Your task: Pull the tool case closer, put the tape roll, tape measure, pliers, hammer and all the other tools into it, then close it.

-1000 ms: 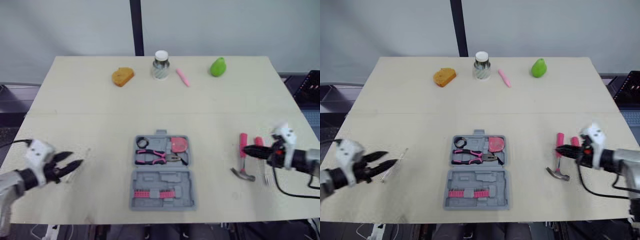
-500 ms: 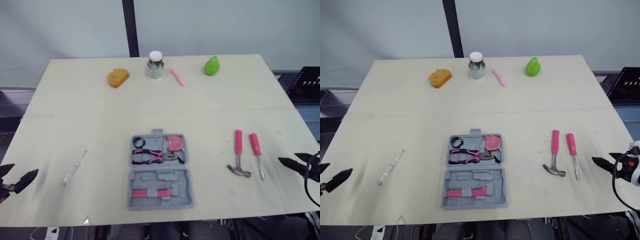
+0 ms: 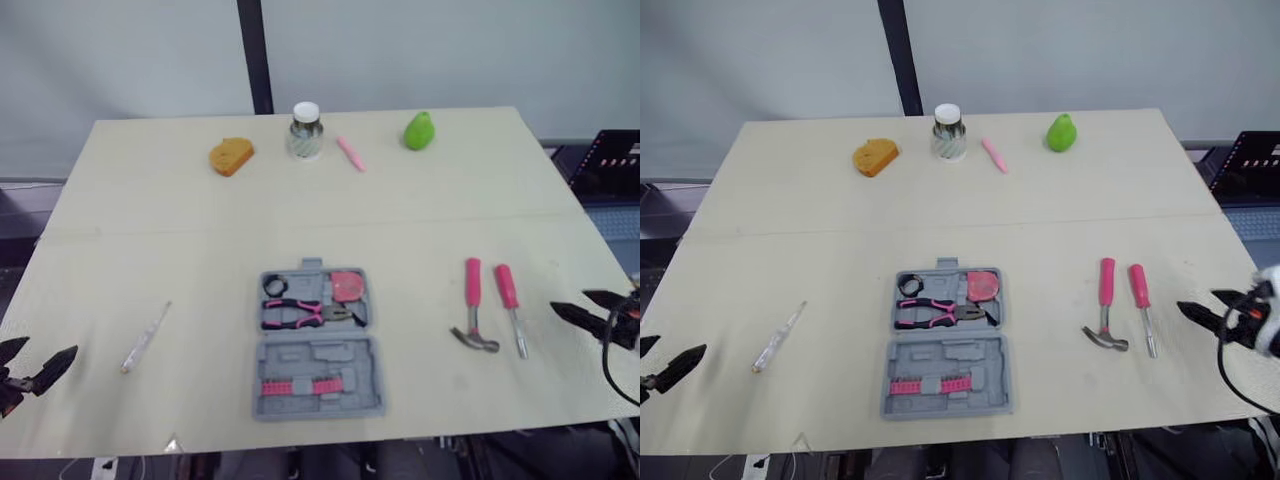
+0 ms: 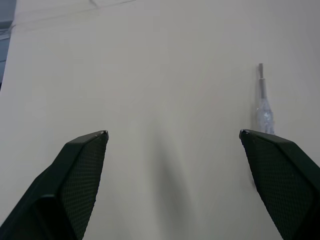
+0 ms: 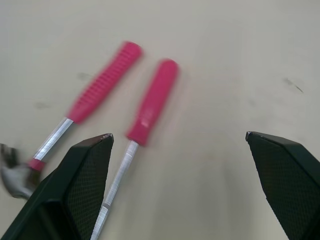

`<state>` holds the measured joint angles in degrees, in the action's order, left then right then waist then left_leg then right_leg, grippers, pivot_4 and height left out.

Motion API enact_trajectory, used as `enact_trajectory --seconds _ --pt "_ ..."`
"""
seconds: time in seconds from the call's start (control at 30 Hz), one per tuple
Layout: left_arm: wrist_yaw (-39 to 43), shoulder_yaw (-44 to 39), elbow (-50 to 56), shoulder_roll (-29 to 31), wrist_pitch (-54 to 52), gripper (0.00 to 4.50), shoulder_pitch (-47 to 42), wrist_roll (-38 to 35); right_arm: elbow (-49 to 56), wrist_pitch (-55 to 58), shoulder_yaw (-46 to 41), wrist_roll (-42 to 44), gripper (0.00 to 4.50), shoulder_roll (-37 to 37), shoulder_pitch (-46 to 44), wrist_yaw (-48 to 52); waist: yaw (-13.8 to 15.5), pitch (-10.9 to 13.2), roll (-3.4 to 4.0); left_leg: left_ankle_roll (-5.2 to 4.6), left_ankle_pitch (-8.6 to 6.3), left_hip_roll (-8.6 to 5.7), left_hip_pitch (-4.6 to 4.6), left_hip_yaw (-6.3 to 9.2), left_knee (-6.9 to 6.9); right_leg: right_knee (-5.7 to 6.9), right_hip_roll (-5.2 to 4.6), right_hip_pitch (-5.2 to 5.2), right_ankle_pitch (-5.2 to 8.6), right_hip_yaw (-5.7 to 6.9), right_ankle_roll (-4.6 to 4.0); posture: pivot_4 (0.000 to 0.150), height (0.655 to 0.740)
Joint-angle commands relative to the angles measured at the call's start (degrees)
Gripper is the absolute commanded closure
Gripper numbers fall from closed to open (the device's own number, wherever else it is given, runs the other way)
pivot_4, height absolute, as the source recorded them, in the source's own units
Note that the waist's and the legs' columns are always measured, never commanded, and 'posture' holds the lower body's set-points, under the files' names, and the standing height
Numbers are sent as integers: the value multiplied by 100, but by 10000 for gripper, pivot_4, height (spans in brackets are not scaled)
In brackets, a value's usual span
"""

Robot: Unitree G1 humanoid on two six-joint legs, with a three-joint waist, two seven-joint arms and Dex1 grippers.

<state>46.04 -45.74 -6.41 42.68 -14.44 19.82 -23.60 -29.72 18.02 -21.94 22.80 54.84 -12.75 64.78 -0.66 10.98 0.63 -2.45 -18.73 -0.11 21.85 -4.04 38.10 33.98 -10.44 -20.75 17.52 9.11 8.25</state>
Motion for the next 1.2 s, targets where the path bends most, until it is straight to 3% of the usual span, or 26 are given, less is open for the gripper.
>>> enact_trajectory --seconds 0.03,0.27,0.5,0.8,1.2 --pt "220 125 489 -104 252 0 55 -166 1820 836 528 572 185 -147 -421 197 -34 0 5 3 -1 2 0 0 2 0 -1 -2 0 -2 -1 1500 7400" --pt "473 1010 117 -468 1351 0 -231 231 3626 1576 2129 966 185 -879 -1866 612 -45 1 8 7 -1 2 11 3 1 18 3 -21 -2 2 -9 1500 7400" --pt "230 1544 -746 -829 2296 0 -718 521 3958 1570 2968 973 185 -1479 -2711 979 67 -11 -23 -14 1 -14 46 3 16 51 1 -60 -3 8 -8 1500 7400" --pt "-214 1593 -1041 -1108 2538 0 -691 553 3979 1448 3215 854 185 -1541 -2849 1117 37 -19 -42 -15 3 -13 43 -4 24 53 0 -56 -4 10 -5 1500 7400" --pt "-601 1641 -617 -1066 1867 0 -669 441 4098 1597 3279 822 185 -1681 -3049 1012 41 -20 -43 -8 19 -7 36 -15 30 77 -5 -65 -4 0 -6 1500 7400"
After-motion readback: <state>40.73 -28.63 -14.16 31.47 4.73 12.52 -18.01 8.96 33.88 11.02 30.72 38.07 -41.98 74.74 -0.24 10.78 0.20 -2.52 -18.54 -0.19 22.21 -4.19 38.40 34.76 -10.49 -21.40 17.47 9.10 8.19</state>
